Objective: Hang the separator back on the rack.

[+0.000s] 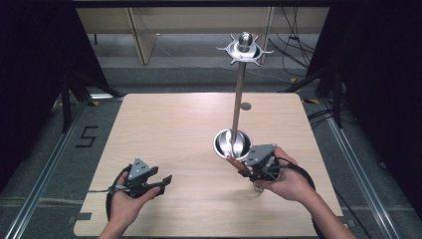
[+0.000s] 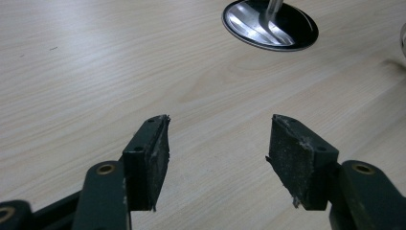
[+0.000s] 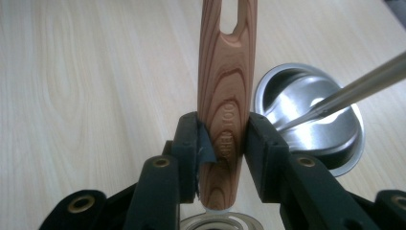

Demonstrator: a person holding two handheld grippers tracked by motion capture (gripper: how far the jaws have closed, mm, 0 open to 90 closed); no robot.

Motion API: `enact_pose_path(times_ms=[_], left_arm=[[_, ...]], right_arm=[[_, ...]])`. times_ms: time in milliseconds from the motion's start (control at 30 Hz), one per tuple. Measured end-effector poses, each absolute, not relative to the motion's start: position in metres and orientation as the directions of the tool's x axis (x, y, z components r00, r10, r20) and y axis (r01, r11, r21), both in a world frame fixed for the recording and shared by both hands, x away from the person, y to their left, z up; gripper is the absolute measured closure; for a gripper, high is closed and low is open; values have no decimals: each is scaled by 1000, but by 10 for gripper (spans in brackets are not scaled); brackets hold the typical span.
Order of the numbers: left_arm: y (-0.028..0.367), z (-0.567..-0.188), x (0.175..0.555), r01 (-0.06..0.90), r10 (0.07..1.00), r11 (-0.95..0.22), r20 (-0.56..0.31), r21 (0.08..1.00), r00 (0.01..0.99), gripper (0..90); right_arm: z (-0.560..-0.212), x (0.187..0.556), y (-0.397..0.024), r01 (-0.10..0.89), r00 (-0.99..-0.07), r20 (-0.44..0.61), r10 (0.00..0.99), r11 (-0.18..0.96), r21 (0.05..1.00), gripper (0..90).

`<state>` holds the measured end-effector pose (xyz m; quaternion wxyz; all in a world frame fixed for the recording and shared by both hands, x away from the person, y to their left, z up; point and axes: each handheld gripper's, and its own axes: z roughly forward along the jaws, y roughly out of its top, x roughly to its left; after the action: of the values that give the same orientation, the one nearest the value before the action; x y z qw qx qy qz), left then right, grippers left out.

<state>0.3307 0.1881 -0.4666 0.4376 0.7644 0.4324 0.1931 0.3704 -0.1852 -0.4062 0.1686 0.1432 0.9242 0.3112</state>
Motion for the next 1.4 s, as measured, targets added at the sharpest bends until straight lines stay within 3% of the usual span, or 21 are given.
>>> enact_pose_path(times_ms=[67, 533, 867, 1400], left_arm=[[188, -467, 331, 491, 830, -244, -82, 836, 552, 387], [188, -466, 331, 490, 828, -249, -79, 835, 555, 387], [188, -466, 331, 487, 829, -250, -74, 837, 554, 387], [188, -466, 331, 487, 829, -250, -74, 837, 554, 386]], right_arm=[[-404, 368, -191, 204, -883, -193, 427, 721, 662, 686], [-379, 369, -217, 217, -826, -134, 547, 529, 821, 686], [-367, 365, -221, 240, -770, -104, 629, 437, 867, 686], [-352, 362, -225, 220, -728, -78, 681, 340, 914, 686]])
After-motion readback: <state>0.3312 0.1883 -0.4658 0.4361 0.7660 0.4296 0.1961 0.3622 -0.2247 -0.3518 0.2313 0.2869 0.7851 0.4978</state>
